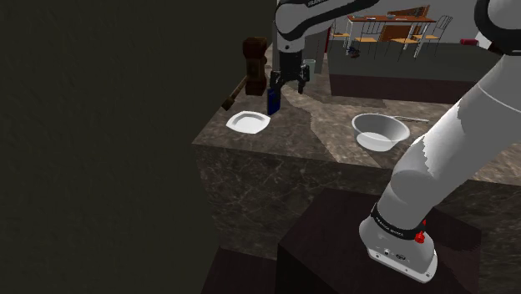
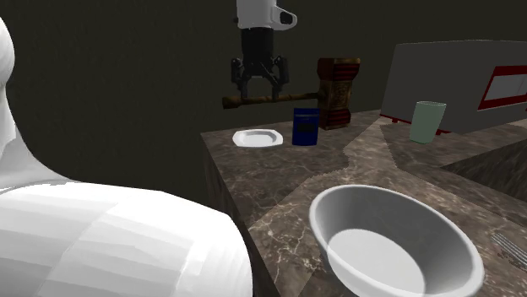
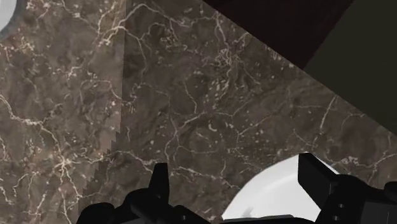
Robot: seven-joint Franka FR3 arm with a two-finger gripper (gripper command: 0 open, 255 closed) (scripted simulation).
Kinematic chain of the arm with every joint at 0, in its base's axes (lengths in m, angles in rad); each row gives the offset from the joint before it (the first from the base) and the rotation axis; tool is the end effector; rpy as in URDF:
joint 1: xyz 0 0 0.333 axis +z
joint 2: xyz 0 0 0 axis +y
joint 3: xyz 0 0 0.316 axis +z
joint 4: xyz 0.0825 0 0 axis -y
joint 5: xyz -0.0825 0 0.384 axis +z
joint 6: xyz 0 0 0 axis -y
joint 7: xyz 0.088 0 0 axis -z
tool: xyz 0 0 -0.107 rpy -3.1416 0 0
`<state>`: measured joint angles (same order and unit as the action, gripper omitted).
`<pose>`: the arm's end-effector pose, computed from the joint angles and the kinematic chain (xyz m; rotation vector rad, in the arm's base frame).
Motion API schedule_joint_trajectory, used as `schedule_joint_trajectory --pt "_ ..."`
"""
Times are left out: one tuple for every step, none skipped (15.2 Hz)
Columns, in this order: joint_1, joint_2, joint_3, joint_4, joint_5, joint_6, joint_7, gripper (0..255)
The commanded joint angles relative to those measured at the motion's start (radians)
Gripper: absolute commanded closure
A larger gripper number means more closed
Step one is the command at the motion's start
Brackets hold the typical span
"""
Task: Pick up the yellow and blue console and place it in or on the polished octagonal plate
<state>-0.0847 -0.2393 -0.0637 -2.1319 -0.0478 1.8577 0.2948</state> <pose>0.4739 -0.0764 0.5061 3.0376 -0.6582 -0.0511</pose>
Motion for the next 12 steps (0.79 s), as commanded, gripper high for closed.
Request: schedule_joint_trajectory --pt "-0.011 0.070 -0.007 0.060 0.000 0.013 0.034 0" --pt "-0.017 0.107 -0.011 0.092 0.001 0.019 0.049 0" --pt "-0.022 0.143 -0.015 0.126 0.002 0.024 0.064 0" --pt "-0.027 0.180 -0.020 0.160 0.004 0.027 0.079 0" --pt "-0.033 0.216 -0.025 0.196 0.005 0.030 0.093 0" --pt "-0.038 0.252 -0.030 0.232 0.008 0.031 0.106 0" --pt "-0.044 0.288 -0.036 0.269 0.010 0.031 0.120 0" --pt "-0.049 0.324 -0.041 0.308 0.013 0.030 0.133 0" --pt "-0.055 0.361 -0.047 0.348 0.017 0.028 0.145 0" --pt "-0.061 0.397 -0.053 0.388 0.021 0.025 0.158 0" --pt "-0.068 0.433 -0.059 0.431 0.025 0.021 0.170 0" --pt "-0.075 0.470 -0.065 0.474 0.030 0.015 0.181 0"
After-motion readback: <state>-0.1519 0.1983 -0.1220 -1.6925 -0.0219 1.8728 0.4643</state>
